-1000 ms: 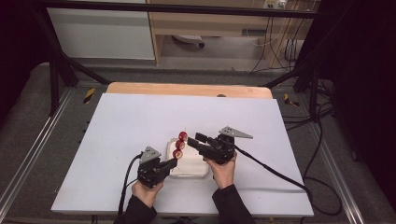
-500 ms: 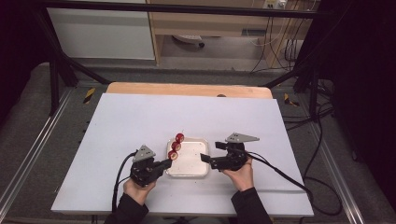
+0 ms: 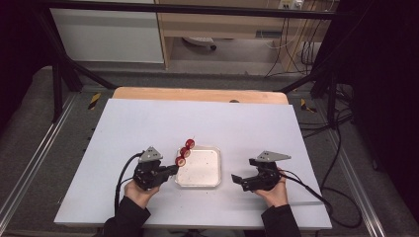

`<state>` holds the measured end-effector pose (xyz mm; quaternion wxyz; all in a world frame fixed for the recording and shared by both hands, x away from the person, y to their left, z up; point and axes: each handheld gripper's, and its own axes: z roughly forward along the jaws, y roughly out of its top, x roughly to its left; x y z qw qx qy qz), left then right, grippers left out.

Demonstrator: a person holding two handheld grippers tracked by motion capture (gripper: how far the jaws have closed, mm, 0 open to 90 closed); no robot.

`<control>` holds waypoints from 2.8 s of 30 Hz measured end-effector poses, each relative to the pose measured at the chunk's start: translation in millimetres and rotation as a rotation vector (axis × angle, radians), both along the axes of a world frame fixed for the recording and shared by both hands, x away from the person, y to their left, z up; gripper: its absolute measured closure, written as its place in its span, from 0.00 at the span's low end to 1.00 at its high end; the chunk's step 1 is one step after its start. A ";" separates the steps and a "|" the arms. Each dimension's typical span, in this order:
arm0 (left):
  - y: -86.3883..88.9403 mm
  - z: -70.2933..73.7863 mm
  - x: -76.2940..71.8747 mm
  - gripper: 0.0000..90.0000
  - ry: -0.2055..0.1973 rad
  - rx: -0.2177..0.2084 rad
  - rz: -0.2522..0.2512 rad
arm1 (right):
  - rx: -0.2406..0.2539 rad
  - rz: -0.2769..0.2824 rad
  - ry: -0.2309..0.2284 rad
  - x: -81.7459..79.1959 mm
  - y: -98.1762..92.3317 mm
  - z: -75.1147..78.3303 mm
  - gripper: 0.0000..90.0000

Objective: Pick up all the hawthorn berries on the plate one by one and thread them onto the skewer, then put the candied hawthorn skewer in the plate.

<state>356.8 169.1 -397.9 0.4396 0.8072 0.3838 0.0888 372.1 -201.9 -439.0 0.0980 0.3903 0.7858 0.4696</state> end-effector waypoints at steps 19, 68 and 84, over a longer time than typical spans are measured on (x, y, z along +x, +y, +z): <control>-32.9 7.2 32.0 0.98 0.049 0.108 -0.049 | -0.019 -0.015 -0.021 -15.0 -41.1 -10.9 0.00; -26.8 -18.7 33.8 0.40 0.112 0.231 -0.035 | -0.038 -0.030 -0.020 -18.6 -47.7 -14.6 0.00; 35.9 -18.0 7.6 0.10 0.002 0.169 -0.014 | -0.047 -0.030 -0.014 -18.2 -47.9 -15.0 0.00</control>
